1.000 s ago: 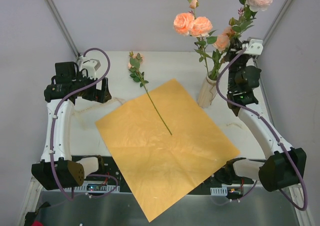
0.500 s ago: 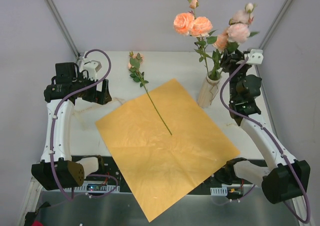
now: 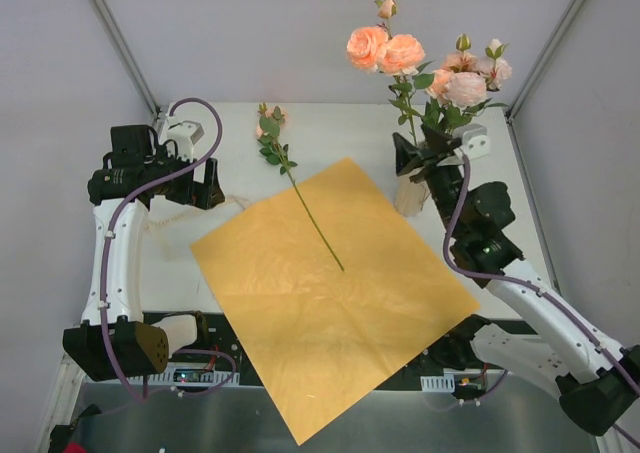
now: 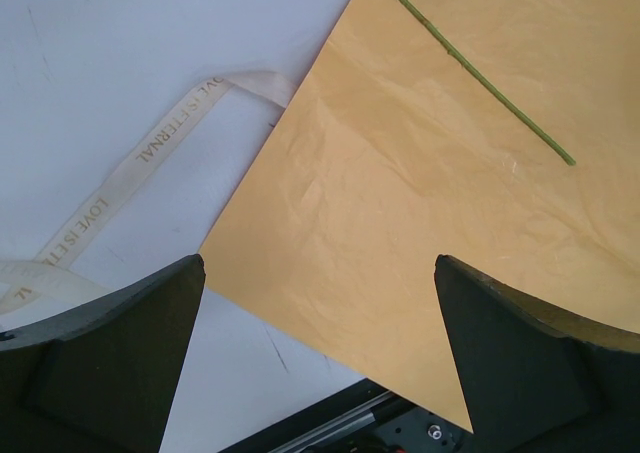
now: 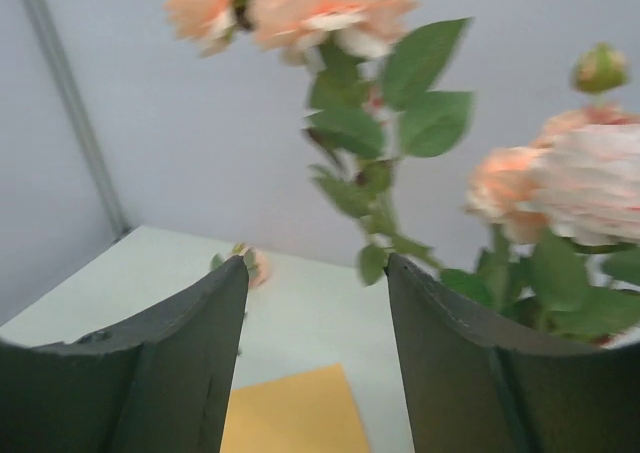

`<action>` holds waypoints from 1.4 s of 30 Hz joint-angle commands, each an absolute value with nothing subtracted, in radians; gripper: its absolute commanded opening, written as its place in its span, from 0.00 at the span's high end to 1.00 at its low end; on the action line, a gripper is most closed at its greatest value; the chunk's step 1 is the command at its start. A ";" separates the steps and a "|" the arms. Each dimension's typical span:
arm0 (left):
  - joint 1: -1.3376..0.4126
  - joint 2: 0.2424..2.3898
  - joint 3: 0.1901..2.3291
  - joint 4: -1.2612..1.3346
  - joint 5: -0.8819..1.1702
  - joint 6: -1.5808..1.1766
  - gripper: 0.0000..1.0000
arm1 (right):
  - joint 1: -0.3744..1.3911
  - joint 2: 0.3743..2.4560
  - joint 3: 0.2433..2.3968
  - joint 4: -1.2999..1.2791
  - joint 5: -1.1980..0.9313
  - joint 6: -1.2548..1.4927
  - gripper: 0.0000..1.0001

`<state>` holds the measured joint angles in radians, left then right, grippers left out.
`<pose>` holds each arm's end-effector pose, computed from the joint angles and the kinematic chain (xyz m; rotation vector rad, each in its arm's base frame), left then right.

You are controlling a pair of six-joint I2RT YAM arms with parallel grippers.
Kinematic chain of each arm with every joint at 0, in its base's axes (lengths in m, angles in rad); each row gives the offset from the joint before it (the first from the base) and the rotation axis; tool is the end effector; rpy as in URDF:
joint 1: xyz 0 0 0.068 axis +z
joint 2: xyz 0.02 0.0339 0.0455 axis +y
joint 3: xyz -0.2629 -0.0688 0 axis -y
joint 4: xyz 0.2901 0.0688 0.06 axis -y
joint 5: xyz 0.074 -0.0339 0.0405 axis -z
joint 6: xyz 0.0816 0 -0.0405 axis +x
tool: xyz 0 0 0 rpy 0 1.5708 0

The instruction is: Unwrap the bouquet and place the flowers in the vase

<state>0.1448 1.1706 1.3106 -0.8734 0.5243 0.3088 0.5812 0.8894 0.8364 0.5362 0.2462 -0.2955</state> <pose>0.3066 0.0034 0.3587 0.4412 2.1669 -0.3544 0.2474 0.1387 0.4334 -0.2587 1.0734 0.1222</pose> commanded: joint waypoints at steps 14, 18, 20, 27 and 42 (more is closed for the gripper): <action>0.143 1.197 1.370 -0.902 0.529 0.293 0.01 | 0.931 1.626 1.413 0.005 0.157 -0.362 0.31; 0.143 1.192 1.359 -0.904 0.525 0.301 0.01 | 0.905 1.810 1.570 -0.104 0.081 -0.315 0.31; 0.143 1.189 1.353 -0.904 0.520 0.308 0.01 | 0.897 1.920 1.646 -0.187 0.081 -0.310 0.29; 0.143 1.186 1.339 -0.905 0.529 0.321 0.01 | 0.879 2.111 1.772 -0.279 0.087 -0.259 0.28; 0.144 1.200 1.302 -0.903 0.540 0.360 0.01 | 0.838 2.330 1.994 -0.336 0.138 -0.222 0.44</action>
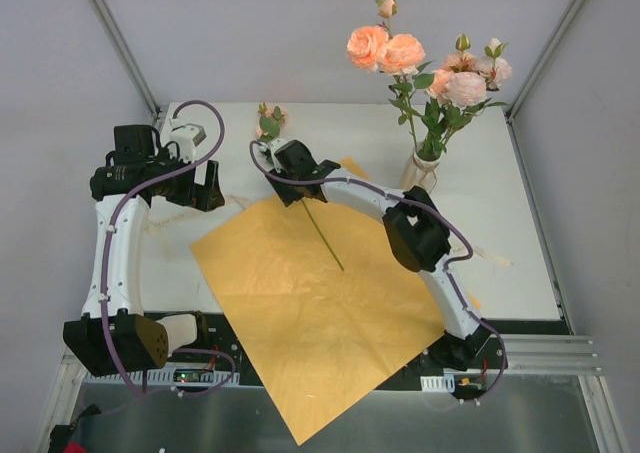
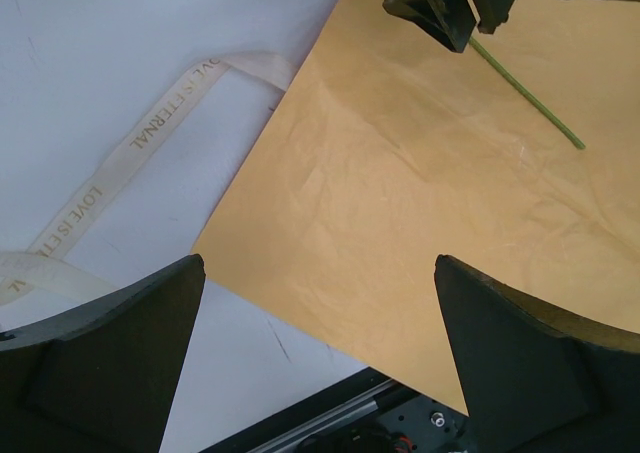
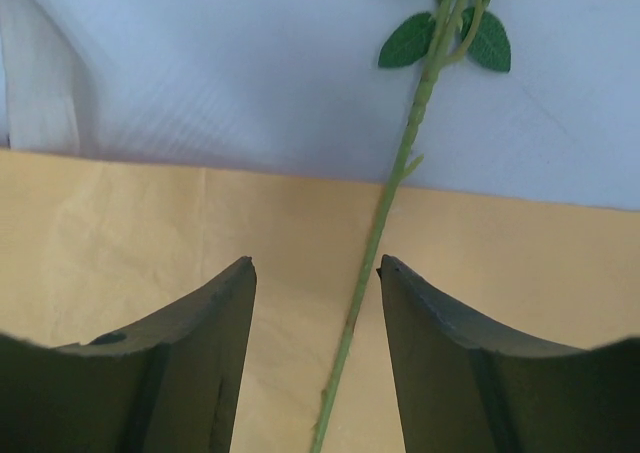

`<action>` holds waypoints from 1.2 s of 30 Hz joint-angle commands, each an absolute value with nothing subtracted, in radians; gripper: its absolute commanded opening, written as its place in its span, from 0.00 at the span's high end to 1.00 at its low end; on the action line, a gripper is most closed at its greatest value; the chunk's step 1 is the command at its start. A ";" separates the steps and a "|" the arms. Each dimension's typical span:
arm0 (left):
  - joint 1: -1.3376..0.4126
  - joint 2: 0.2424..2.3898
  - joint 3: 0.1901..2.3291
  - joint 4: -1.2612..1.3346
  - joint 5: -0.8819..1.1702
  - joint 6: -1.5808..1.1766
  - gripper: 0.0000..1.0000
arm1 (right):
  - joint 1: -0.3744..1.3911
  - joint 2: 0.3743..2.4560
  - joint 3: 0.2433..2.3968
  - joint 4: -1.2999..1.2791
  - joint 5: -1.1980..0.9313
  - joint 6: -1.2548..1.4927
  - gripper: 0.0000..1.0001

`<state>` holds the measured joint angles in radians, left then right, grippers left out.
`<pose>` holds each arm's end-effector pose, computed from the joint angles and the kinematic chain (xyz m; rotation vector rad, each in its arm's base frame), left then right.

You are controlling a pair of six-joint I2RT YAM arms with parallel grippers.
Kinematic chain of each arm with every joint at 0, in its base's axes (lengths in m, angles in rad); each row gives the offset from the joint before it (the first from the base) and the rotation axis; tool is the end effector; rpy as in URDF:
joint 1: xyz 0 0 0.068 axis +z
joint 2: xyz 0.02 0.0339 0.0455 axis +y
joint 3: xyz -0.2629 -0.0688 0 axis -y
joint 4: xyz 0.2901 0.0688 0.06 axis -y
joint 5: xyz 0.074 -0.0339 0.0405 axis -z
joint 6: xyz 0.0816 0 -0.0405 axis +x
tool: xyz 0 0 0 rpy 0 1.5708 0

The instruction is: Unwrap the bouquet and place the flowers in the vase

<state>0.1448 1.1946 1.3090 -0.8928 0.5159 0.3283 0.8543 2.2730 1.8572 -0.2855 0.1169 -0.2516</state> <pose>0.3106 0.0046 0.3489 0.4510 2.2059 -0.3546 0.3998 0.4446 0.1519 -1.1409 1.9661 0.1862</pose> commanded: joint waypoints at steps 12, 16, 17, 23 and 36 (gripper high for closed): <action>0.143 1.212 1.273 -0.887 0.555 0.382 0.01 | 0.788 2.473 2.169 -0.512 0.114 -0.143 0.46; 0.144 1.218 1.270 -0.879 0.557 0.393 0.01 | 0.788 2.480 2.172 -0.525 0.092 -0.133 0.49; 0.144 1.221 1.270 -0.879 0.555 0.397 0.01 | 0.788 2.480 2.174 -0.526 0.086 -0.138 0.50; 0.144 1.230 1.276 -0.874 0.554 0.407 0.01 | 0.808 2.510 2.204 -0.569 0.130 -0.175 0.58; 0.144 1.218 1.247 -0.867 0.548 0.414 0.01 | 0.859 2.562 2.296 -0.684 0.256 -0.195 0.78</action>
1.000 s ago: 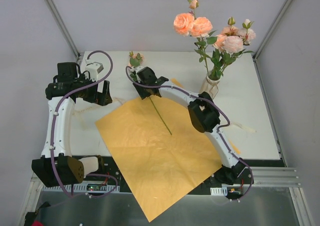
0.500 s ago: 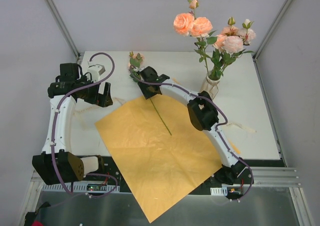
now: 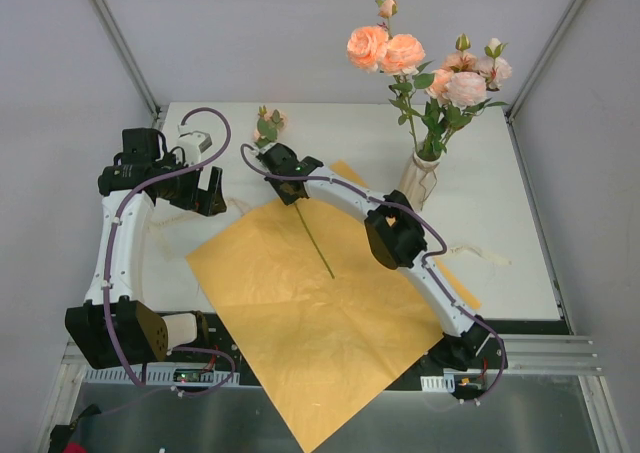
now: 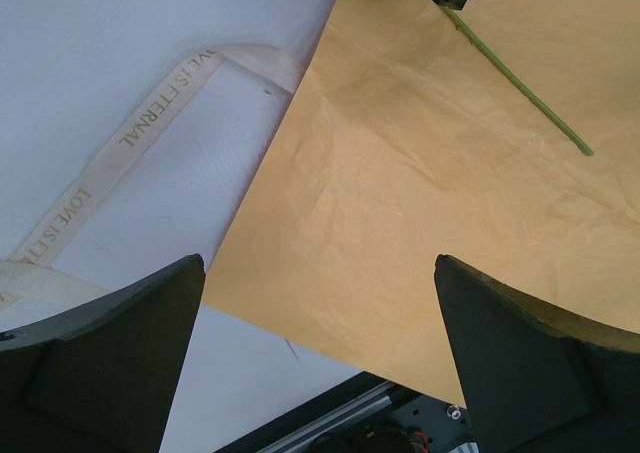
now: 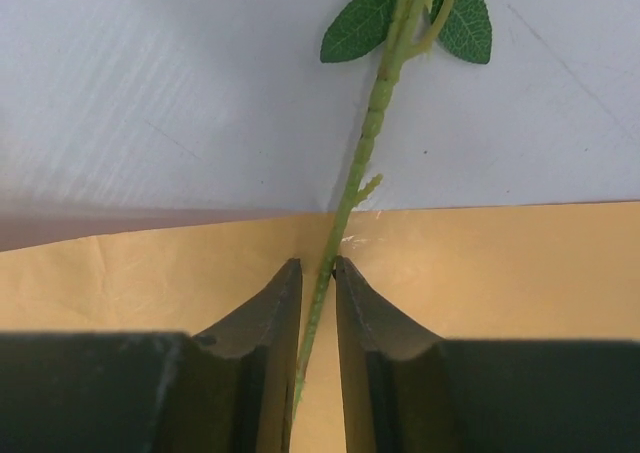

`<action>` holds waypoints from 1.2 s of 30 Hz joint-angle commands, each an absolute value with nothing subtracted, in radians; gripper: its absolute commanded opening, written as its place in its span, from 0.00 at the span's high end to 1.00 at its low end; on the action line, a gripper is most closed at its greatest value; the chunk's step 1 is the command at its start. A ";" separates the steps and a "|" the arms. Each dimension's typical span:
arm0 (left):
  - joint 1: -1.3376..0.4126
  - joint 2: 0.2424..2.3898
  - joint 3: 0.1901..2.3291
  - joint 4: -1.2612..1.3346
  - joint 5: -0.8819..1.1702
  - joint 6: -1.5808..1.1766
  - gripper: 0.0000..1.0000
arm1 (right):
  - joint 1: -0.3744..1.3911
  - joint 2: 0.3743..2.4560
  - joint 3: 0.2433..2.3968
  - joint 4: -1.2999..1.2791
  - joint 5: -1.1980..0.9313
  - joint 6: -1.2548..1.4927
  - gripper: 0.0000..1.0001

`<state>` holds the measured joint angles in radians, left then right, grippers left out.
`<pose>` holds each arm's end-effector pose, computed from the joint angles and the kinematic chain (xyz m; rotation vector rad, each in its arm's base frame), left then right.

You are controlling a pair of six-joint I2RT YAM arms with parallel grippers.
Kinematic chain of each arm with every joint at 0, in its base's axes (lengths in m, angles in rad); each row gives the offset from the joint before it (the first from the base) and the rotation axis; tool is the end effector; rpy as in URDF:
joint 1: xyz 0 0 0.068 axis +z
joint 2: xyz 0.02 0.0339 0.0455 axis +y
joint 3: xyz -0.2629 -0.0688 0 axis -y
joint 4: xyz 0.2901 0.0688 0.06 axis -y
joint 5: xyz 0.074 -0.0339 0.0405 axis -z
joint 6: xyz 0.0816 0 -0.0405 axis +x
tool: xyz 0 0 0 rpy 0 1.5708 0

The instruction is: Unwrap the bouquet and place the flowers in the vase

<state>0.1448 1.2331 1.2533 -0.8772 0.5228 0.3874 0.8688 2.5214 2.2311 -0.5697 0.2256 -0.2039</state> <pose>0.3190 0.0053 0.3180 0.5063 2.2566 -0.3683 0.4203 0.4687 0.1244 -1.1397 2.1146 0.0337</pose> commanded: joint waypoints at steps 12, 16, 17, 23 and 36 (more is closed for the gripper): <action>0.144 1.212 1.249 -0.865 0.549 0.414 0.01 | 0.838 2.501 2.248 -0.691 0.227 -0.153 0.99; 0.144 1.210 1.244 -0.865 0.543 0.411 0.01 | 0.836 2.384 2.139 -0.568 0.219 -0.147 0.99; 0.144 1.207 1.243 -0.864 0.542 0.411 0.01 | 0.838 2.353 2.114 -0.533 0.219 -0.147 0.99; 0.143 1.207 1.243 -0.864 0.543 0.402 0.01 | 0.836 2.122 1.997 -0.361 0.190 -0.146 0.99; 0.144 1.195 1.233 -0.865 0.541 0.406 0.01 | 0.856 1.821 1.483 -0.440 0.175 -0.040 0.99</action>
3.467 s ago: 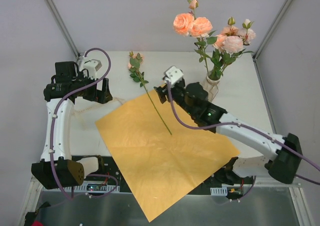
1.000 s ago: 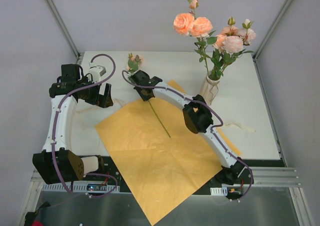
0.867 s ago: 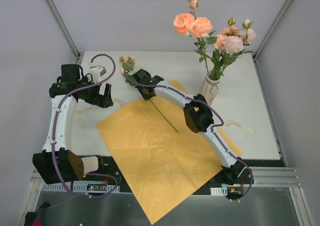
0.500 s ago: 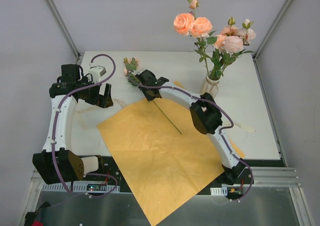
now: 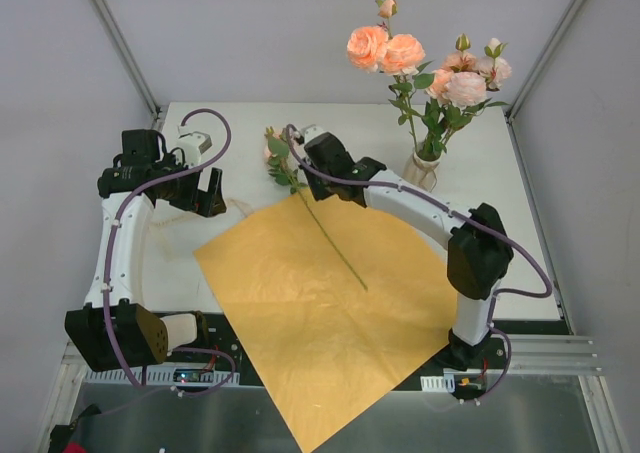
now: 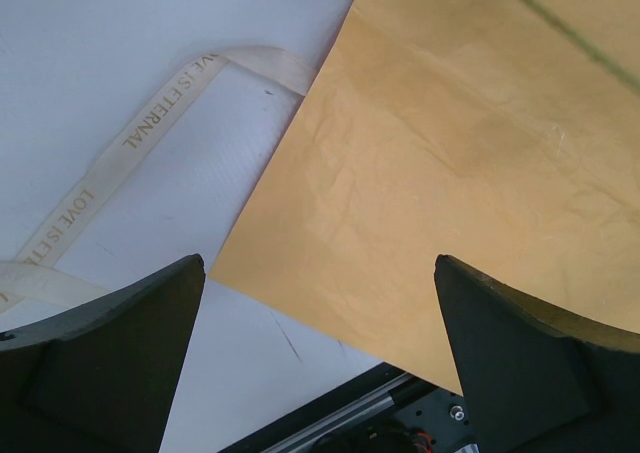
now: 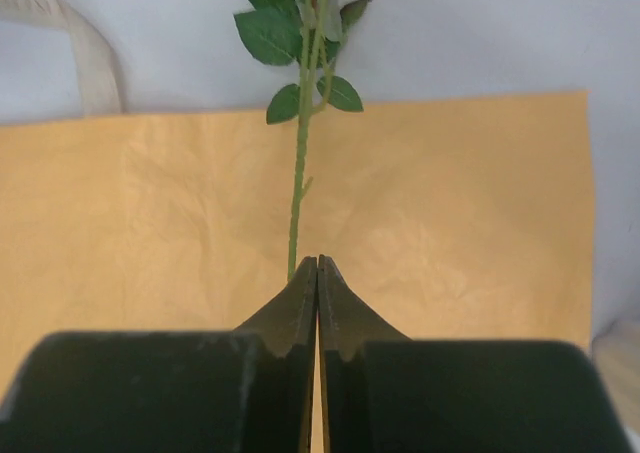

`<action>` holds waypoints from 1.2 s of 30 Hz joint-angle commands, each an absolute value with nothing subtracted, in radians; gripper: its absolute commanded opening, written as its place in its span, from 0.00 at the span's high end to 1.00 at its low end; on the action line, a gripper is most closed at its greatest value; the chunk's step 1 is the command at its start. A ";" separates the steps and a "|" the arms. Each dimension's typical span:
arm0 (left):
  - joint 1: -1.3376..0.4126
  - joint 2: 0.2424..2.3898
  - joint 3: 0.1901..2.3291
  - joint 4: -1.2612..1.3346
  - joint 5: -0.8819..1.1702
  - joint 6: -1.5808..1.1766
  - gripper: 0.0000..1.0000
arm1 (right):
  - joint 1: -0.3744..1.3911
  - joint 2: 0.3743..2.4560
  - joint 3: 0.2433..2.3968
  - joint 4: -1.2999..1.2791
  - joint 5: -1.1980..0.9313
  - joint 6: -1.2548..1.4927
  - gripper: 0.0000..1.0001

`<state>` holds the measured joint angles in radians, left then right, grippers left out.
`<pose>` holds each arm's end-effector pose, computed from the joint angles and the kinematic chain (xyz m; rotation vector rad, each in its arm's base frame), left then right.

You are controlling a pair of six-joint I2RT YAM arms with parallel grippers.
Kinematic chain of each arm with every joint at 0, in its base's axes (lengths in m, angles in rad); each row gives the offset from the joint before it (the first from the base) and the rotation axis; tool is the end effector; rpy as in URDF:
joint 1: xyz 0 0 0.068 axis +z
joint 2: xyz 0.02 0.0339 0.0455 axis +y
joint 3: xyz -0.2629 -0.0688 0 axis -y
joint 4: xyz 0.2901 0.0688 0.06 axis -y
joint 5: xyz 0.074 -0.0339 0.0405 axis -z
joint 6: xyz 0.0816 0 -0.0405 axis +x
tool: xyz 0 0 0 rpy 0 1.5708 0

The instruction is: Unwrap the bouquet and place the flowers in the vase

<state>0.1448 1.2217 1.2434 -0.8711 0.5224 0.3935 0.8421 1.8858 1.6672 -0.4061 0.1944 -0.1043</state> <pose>0.3170 0.0051 0.3182 0.5141 2.2478 -0.3611 0.3598 0.3794 0.2690 -0.8994 1.9961 0.2047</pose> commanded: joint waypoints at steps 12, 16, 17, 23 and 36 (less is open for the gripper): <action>0.144 1.187 1.223 -0.864 0.549 0.402 0.01 | 0.880 1.902 1.524 -0.451 0.152 -0.071 0.57; 0.144 1.180 1.215 -0.862 0.541 0.403 0.01 | 0.876 2.002 1.649 -0.465 0.127 -0.087 0.57; 0.143 1.178 1.215 -0.861 0.543 0.402 0.01 | 0.873 2.046 1.702 -0.477 0.121 -0.089 0.57; 0.144 1.178 1.213 -0.862 0.548 0.396 0.01 | 0.867 2.174 1.787 -0.508 0.118 -0.075 0.58; 0.143 1.190 1.201 -0.854 0.551 0.397 0.01 | 0.854 2.235 1.815 -0.479 0.132 -0.060 0.61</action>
